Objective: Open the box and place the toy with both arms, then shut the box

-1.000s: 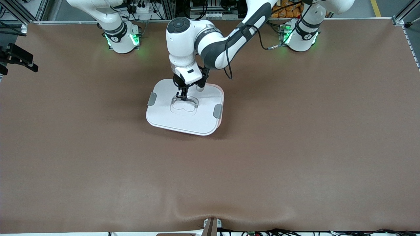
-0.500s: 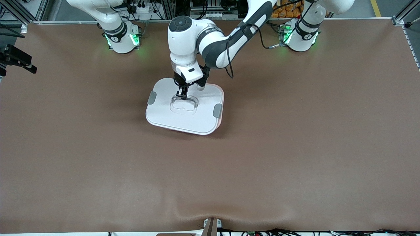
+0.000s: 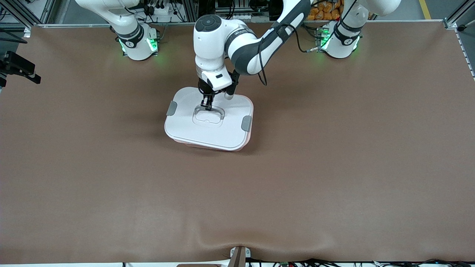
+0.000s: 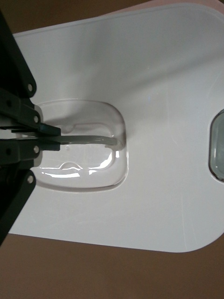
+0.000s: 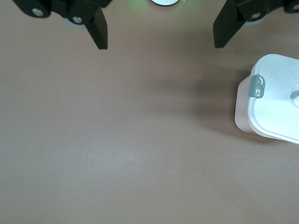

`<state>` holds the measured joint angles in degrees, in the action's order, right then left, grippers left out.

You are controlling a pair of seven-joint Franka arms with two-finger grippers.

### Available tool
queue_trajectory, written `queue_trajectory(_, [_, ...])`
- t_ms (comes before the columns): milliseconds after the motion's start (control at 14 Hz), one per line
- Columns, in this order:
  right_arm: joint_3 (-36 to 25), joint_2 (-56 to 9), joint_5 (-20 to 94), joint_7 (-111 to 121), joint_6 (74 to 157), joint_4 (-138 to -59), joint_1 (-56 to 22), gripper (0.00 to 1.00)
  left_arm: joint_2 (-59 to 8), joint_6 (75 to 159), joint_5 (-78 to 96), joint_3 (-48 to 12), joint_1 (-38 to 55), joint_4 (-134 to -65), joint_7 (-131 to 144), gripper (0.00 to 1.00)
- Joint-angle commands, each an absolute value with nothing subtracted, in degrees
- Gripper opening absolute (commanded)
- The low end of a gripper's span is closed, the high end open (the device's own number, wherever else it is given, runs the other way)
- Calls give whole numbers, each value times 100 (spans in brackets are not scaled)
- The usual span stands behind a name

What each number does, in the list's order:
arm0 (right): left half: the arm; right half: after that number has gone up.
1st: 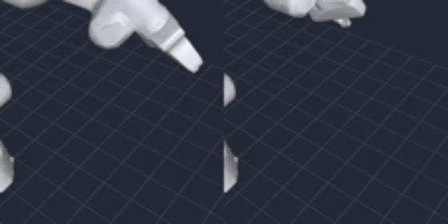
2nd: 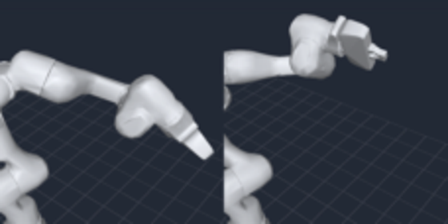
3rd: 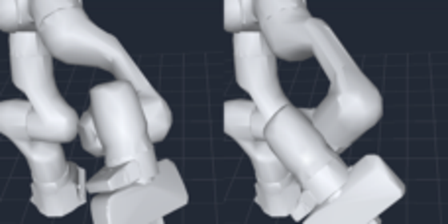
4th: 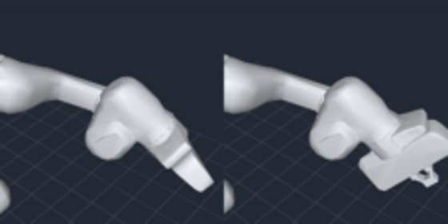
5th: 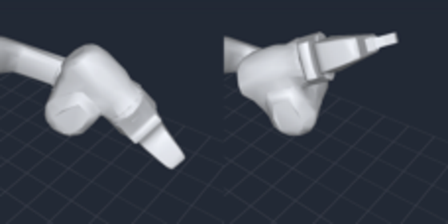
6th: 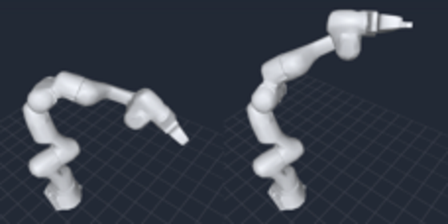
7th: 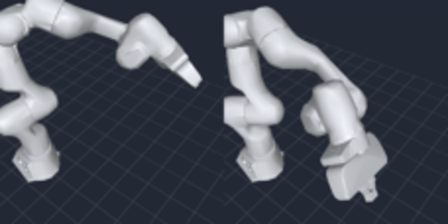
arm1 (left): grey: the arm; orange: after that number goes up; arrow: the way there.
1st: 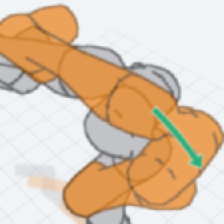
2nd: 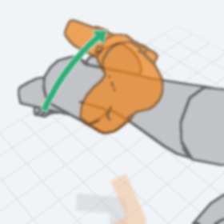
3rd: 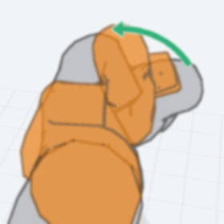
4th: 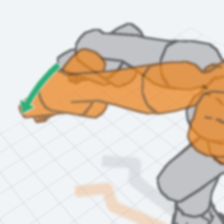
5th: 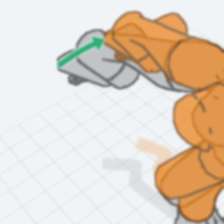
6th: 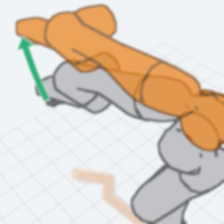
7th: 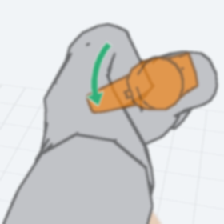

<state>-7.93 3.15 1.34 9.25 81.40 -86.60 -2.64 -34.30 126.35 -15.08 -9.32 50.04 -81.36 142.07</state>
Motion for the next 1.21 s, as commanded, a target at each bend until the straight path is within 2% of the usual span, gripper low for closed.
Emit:
queue_trajectory(0, [-773, 246, 150, 976, 8025, -8508, -211, 100, -3261, 12735, -1450, -940, 4966, -8367, 14282, 0])
queue_trajectory(1143, [-747, 272, 158, 976, 7945, -8525, -89, 100, -3305, 12762, -1643, -888, 5027, -8402, 15029, 0])
